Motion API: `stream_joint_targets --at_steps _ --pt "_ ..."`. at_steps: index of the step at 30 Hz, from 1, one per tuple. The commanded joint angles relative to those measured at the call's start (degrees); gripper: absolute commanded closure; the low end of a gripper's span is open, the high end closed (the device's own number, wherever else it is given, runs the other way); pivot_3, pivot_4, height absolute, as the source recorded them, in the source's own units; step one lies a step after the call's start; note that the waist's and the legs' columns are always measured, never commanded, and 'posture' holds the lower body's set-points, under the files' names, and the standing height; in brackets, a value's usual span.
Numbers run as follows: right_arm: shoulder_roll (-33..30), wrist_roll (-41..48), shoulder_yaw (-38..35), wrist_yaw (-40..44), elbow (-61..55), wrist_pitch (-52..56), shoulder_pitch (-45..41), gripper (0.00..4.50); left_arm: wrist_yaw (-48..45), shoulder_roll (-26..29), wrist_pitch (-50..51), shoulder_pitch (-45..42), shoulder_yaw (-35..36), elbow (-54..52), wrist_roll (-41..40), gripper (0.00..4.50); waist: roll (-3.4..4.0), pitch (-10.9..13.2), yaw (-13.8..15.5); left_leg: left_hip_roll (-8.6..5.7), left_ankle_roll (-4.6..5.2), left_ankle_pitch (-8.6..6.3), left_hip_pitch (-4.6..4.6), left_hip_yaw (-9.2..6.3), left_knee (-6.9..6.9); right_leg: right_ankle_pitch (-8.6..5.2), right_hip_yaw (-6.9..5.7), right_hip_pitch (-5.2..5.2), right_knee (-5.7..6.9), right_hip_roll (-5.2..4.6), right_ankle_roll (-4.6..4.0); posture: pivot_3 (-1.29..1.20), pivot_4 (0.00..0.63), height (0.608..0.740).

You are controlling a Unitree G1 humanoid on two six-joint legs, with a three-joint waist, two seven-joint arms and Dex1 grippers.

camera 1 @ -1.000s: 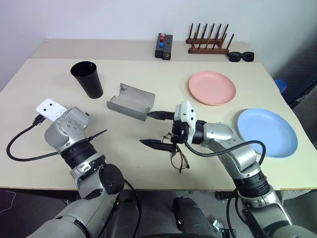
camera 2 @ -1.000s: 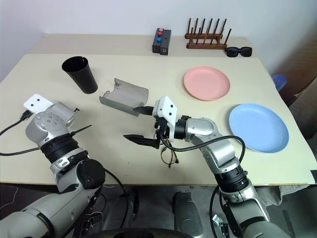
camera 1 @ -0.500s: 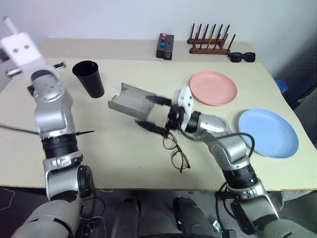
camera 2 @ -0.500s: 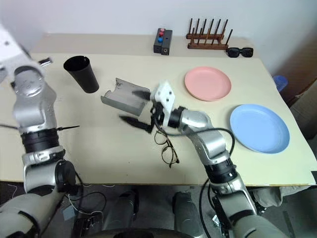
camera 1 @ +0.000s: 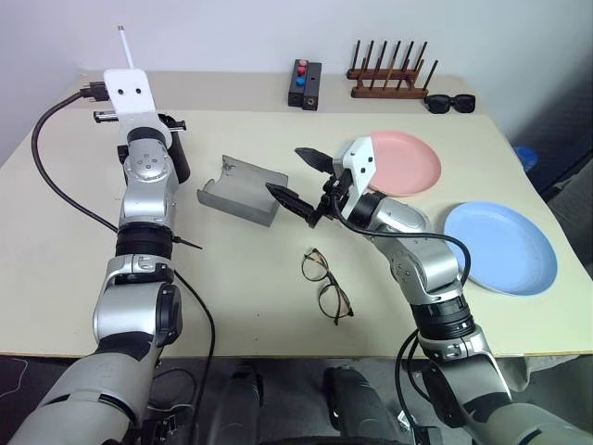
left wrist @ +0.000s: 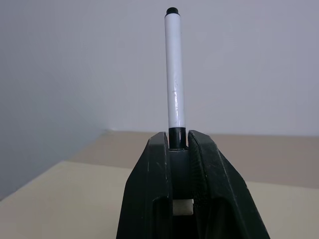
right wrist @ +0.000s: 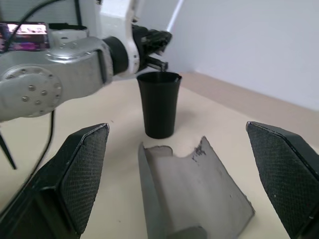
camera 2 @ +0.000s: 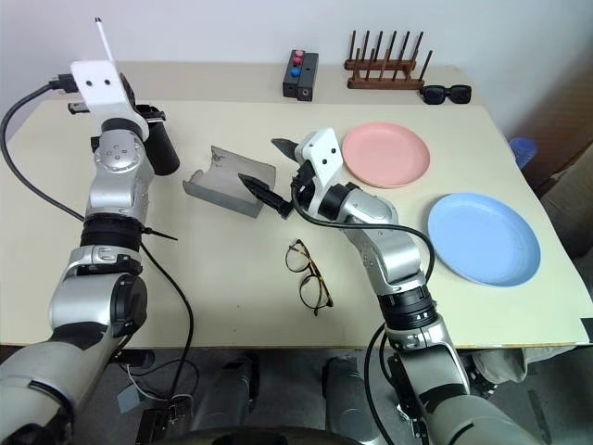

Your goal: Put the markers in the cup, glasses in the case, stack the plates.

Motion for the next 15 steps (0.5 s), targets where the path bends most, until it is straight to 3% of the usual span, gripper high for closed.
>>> stream_joint_targets --at_steps 1,15 --pt "-0.14 -0.03 -1.02 -0.52 -2.72 -1.14 0.04 0.00 1.10 0.28 -2.70 0.52 -0.70 -0.58 1.52 4.48 0.00 0.00 0.01 0.00 0.00 0.00 0.00 0.00 0.02 0.00 0.00 0.00 0.00 0.00 0.00 0.00 0.150 0.740" --pt "0.06 0.42 -0.95 -0.33 -2.23 -1.27 -0.80 0.00 2.53 -0.36 -4.87 1.62 0.06 3.85 0.22 4.48 0.00 0.00 0.01 0.00 0.00 0.00 0.01 0.00 0.08 0.00 0.00 0.03 0.02 0.00 0.00 0.00 0.150 0.740"
